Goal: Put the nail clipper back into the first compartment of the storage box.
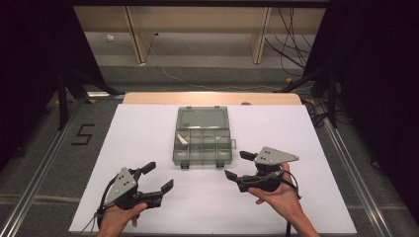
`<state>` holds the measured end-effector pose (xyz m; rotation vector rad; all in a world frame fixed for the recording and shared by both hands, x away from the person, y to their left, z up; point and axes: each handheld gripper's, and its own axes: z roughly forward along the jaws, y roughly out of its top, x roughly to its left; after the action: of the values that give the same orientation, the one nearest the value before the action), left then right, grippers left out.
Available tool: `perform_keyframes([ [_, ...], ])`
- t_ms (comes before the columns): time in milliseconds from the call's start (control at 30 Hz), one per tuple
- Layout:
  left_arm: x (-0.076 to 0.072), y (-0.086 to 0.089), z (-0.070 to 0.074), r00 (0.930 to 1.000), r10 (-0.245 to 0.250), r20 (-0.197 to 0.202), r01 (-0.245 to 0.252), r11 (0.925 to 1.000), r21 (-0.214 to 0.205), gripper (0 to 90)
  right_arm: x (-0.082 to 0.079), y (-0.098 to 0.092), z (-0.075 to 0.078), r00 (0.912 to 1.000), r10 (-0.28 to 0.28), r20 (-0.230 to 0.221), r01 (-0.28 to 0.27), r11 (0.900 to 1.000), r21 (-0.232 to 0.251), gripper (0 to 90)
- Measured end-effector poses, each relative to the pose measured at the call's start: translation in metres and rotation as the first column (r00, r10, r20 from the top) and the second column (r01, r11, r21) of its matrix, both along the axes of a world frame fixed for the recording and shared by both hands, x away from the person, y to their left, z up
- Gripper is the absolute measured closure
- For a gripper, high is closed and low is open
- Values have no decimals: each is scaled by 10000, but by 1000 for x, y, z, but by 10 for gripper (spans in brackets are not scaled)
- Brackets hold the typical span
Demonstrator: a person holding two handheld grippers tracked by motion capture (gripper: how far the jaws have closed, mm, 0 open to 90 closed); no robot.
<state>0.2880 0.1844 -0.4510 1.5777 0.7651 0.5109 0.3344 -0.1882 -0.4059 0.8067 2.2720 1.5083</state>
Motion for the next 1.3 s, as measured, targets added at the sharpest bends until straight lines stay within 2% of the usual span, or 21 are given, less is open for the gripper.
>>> perform_keyframes([
  [133, 0, 0, 0, 10000, -9, -1, 9, 10000, -18, 161, -3, -5, -2, 9999, -130, 109, 130, 9999, 0, 197],
  [167, 0, 0, 0, 10000, -2, -13, 2, 10000, -23, 161, -4, -6, -3, 9999, -136, -73, 137, 9999, 104, 194],
  [233, 0, 0, 0, 10000, 6, -7, -6, 10000, -21, 161, -7, -11, -5, 9996, -267, 20, 266, 9992, 293, 191],
  [300, 0, 0, 1, 10000, 8, -15, -8, 10000, -25, 161, -8, -13, -5, 9995, -328, 28, 328, 9994, 119, 189],
  [333, 0, 0, 1, 10000, 11, -20, -11, 10000, -27, 161, -10, -15, -6, 9995, -273, -141, 275, 9994, 201, 189],
  [367, 0, 0, 1, 10000, 7, -21, -7, 10000, -25, 161, -10, -16, -7, 9995, -313, 25, 312, 9992, 240, 187],
  [467, 0, 1, 1, 10000, -21, -4, 21, 10000, 6, 161, -15, -20, -11, 9993, -363, -25, 364, 9982, 477, 180],
  [633, 0, 0, 1, 10000, -15, -14, 15, 10000, -8, 161, -20, -26, -13, 9987, -498, -91, 501, 9982, 325, 173],
  [700, 0, 1, 1, 10000, -24, -7, 24, 10000, 2, 161, -23, -27, -15, 9986, -527, -85, 532, 9968, 601, 172],
  [767, 0, 1, 1, 10000, -26, -11, 26, 10000, 5, 161, -23, -28, -16, 9986, -531, -62, 534, 9965, 642, 171],
  [800, 0, 1, 1, 10000, -31, -5, 31, 10000, 10, 161, -23, -29, -17, 9985, -539, 44, 536, 9970, 557, 171],
  [867, 0, 1, 1, 10000, -27, -7, 27, 10000, 5, 161, -25, -30, -18, 9977, -682, -18, 682, 9968, 414, 171],
  [900, 0, 1, 1, 10000, -30, -6, 30, 10000, 1, 161, -24, -30, -20, 9981, -614, 82, 609, 9966, 564, 171],
  [933, 0, 1, 1, 10000, -27, -4, 27, 10000, -3, 161, -26, -31, -20, 9982, -578, -176, 585, 9974, 425, 171],
  [1000, -1, 1, 1, 10000, -18, -13, 17, 10000, -53, 161, -26, -33, -23, 9977, -669, 139, 662, 9968, 448, 170],
  [1067, -1, 1, 1, 10000, -20, -7, 20, 10000, -71, 161, -28, -36, -24, 9976, -672, -169, 678, 9971, 337, 170],
  [1133, -1, 1, 1, 10000, -15, 1, 15, 10000, -74, 161, -28, -37, -24, 9973, -706, -193, 712, 9969, 326, 170],
  [1167, -1, 1, 1, 10000, -17, 4, 17, 10000, -82, 161, -30, -39, -27, 9969, -743, -245, 755, 9957, 529, 169],
  [1200, -1, 1, 1, 10000, -30, 16, 30, 10000, -66, 161, -31, -41, -27, 9971, -719, -231, 731, 9959, 536, 169],
  [1267, -1, 1, 1, 10000, -30, 15, 31, 10000, -62, 161, -32, -42, -27, 9966, -772, -297, 782, 9963, 362, 169],
  [1300, -1, 0, 1, 10000, -51, 15, 51, 10000, -50, 161, -34, -44, -28, 9961, -871, -159, 878, 9949, 491, 169],
])
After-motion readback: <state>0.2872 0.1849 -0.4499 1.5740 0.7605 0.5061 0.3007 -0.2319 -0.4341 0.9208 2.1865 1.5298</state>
